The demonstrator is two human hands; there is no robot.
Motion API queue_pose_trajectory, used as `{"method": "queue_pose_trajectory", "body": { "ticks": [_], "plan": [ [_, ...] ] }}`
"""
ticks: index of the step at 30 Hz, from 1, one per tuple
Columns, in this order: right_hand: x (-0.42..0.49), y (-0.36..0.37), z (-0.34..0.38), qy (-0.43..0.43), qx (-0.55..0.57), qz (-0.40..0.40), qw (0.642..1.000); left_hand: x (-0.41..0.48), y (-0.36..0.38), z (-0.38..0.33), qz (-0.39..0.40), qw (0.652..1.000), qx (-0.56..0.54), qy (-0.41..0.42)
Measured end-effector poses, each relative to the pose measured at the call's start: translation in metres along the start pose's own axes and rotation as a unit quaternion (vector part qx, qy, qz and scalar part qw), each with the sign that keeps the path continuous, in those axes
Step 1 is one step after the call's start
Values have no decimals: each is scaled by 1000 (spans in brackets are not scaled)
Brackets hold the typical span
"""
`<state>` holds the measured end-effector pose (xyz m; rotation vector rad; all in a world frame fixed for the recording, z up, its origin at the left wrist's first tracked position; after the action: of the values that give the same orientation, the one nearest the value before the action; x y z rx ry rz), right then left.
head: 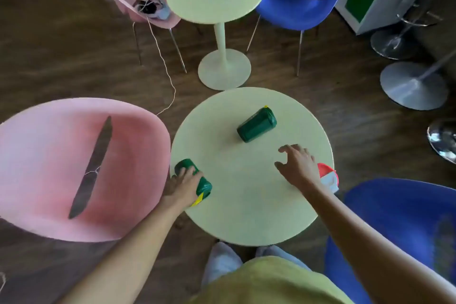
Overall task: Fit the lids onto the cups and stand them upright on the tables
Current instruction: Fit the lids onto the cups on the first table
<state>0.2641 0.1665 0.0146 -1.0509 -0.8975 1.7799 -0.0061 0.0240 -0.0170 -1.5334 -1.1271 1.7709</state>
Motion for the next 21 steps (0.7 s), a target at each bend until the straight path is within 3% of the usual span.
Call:
{"method": "queue_pose_trajectory", "body": {
  "ticks": [4,9,14,21],
  "plan": [
    [-9,1,-31,101,-75,-34,991,11,19,18,5,990,131,48],
    [-20,5,-57,199,-94,-49,974,31,26,24,-10,969,205,135],
    [-28,11,-73,265,-7,-21,964,40,31,21,12,956,220,195],
    [-29,17,-76,269,100,-28,957,44,34,25,-25,954,193,229]
  ]
}}
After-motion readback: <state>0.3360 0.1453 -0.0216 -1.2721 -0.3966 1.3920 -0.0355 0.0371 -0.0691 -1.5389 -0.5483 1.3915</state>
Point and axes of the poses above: each hand's wrist, its own x-axis towards the middle knuckle, its own y-axis out of the palm, z = x × y, the point moved 3 cm from there along x, towards the middle knuckle, and after that the axes turned 3 degrees about -z, right-handed, at the moved point
